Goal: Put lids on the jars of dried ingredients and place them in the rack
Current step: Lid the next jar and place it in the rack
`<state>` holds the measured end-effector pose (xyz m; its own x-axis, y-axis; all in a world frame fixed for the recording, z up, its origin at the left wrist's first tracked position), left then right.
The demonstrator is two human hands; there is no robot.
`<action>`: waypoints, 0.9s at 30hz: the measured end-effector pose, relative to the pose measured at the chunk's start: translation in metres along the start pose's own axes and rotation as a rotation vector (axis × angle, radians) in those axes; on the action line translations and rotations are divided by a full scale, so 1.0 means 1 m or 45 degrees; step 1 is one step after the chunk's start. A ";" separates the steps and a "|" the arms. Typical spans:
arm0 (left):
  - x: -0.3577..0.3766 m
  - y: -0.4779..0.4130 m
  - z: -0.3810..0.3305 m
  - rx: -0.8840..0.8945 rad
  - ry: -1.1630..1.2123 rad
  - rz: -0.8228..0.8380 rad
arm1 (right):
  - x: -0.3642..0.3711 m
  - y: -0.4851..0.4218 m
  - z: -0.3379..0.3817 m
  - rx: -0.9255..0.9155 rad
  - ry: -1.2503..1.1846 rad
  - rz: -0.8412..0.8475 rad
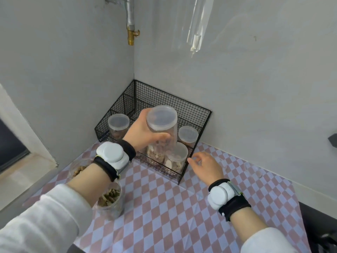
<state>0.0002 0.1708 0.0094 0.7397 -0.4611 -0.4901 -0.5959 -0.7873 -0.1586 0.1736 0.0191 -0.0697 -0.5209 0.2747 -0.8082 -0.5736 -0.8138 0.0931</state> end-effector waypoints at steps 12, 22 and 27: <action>0.037 -0.105 0.010 -0.058 -0.209 -0.055 | -0.010 -0.016 -0.073 0.213 -0.087 0.017; 0.079 -0.116 0.064 -0.192 -0.348 0.102 | 0.006 -0.023 -0.122 0.372 -0.119 0.083; 0.085 -0.119 0.081 -0.266 -0.392 0.217 | 0.017 -0.031 -0.131 0.388 -0.135 0.099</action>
<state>0.1090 0.2586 -0.0833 0.4890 -0.4728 -0.7330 -0.6016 -0.7913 0.1091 0.2653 -0.0185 -0.1628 -0.6244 0.2824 -0.7282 -0.6839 -0.6481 0.3351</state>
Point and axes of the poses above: each hand's wrist, its own y-axis away from the middle knuckle, its own x-axis out of the palm, z = x × y, the point moved 9 cm from there along -y, towards the middle knuckle, and after that the axes turned 6 degrees about -y, right-handed, at the moved point
